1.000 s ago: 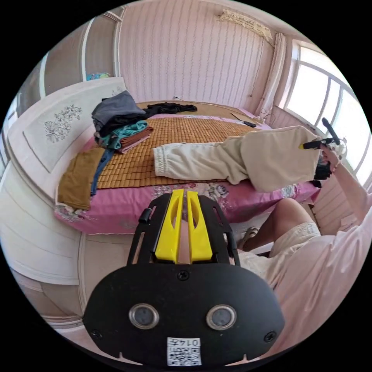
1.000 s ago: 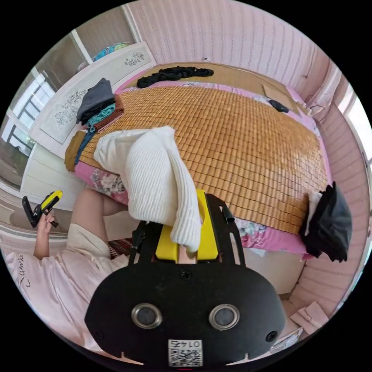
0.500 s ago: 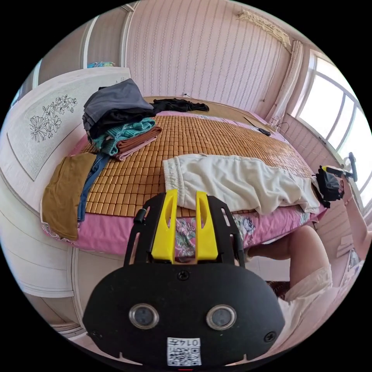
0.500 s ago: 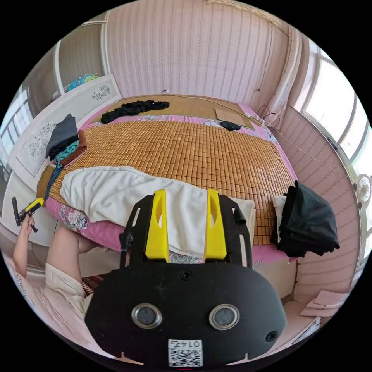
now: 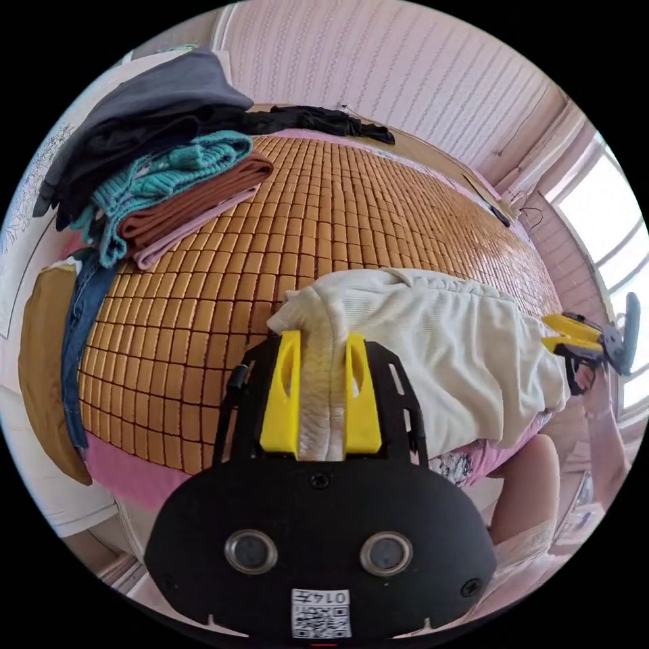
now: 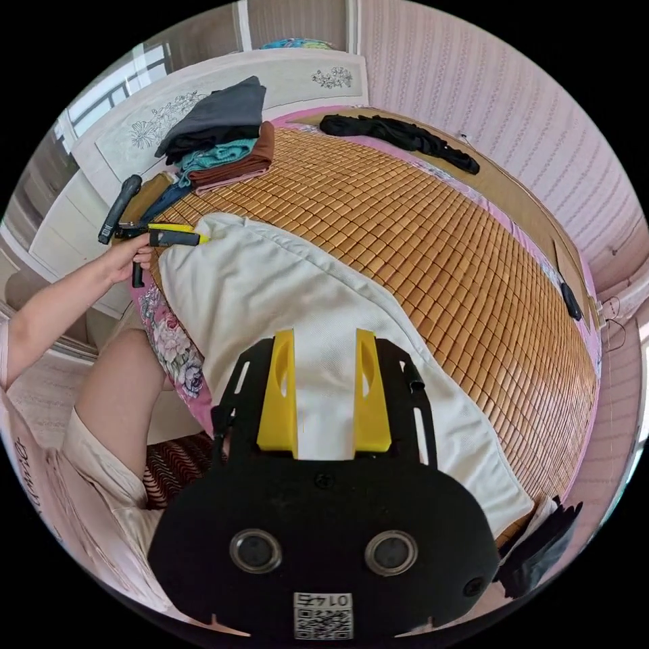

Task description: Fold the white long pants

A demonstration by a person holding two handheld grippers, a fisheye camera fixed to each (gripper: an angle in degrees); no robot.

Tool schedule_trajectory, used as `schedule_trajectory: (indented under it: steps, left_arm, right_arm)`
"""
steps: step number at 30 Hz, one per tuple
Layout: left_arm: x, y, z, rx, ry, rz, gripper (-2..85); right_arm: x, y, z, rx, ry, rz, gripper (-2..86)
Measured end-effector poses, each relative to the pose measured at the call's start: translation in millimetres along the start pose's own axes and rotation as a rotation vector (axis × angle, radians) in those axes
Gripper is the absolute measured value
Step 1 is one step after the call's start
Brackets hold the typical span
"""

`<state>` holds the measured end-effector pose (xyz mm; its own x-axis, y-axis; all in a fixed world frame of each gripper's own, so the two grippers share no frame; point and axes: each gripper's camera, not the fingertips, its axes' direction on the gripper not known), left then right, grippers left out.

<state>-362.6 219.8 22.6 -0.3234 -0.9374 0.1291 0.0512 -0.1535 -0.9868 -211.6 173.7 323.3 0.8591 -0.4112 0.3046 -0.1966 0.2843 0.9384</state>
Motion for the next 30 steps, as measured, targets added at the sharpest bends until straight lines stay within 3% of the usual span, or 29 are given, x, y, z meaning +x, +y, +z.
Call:
schedule_trajectory:
  steps: [4, 6, 9, 13, 15, 19, 23, 27, 30]
  left_arm:
    - [3.6, 38.8, -56.8, 0.137, 0.162, 0.162, 3.5]
    - [12.1, 92.3, -105.1, 0.235, 0.242, 0.349, 3.1]
    - [17.8, 168.9, -135.2, 0.206, 0.246, 0.515, 3.1]
    - [-12.7, 231.8, -109.2, 0.005, 0.174, 0.305, 5.8]
    - [-42.5, 256.0, -125.4, 0.125, 0.324, 0.097, 6.5]
    - [-61.4, 265.7, -162.0, 0.192, 0.286, -0.025, 6.4]
    - [-65.8, 245.5, -179.8, 0.2, 0.237, -0.153, 8.5]
    - [-54.5, 225.9, -153.7, 0.192, 0.201, -0.217, 10.2]
    - [-35.6, 205.1, -128.8, 0.006, 0.207, -0.121, 7.0]
  right_arm:
    - [-21.3, -31.2, 4.5, 0.014, 0.007, -0.074, 8.5]
    - [-28.0, -46.0, -3.8, 0.048, -0.034, -0.1, 8.7]
    - [-37.7, -63.5, -16.5, 0.098, -0.081, -0.134, 11.5]
    - [-59.3, -90.8, -1.0, 0.069, -0.085, -0.19, 15.5]
    - [-75.6, -111.6, 29.6, -0.023, -0.126, -0.222, 19.5]
    - [-94.8, -144.8, 75.6, -0.155, -0.178, -0.245, 20.4]
    - [-113.1, -171.9, 123.4, -0.239, -0.038, -0.271, 18.5]
    - [-98.6, -163.7, 128.1, -0.21, -0.137, -0.202, 13.7]
    - [-86.2, -147.2, 109.8, -0.185, -0.143, -0.209, 6.0]
